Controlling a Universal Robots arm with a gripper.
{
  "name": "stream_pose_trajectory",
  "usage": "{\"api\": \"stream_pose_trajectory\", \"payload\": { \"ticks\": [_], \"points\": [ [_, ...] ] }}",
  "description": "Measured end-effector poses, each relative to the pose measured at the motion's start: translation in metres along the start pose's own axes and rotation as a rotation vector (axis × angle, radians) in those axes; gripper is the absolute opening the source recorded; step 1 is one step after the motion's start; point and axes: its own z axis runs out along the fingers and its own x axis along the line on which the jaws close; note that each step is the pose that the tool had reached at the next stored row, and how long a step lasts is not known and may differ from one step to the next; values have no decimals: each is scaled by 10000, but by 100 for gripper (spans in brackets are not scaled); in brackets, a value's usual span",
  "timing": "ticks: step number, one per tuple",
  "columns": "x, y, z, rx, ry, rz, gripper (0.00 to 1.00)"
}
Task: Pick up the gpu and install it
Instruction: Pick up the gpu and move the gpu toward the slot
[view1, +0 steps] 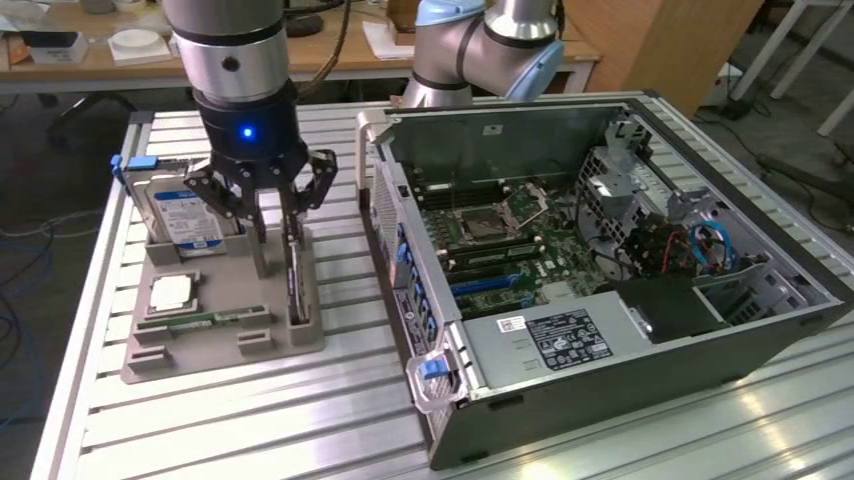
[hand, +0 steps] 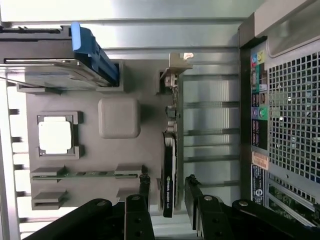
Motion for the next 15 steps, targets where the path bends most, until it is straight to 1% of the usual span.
{"api": "stream_pose_trajectory", "payload": {
  "ticks": [4, 15],
  "points": [
    [-14, 0, 62, 4, -2, 141, 41],
    [-39, -2, 262, 7, -2, 217, 41]
  ]
}}
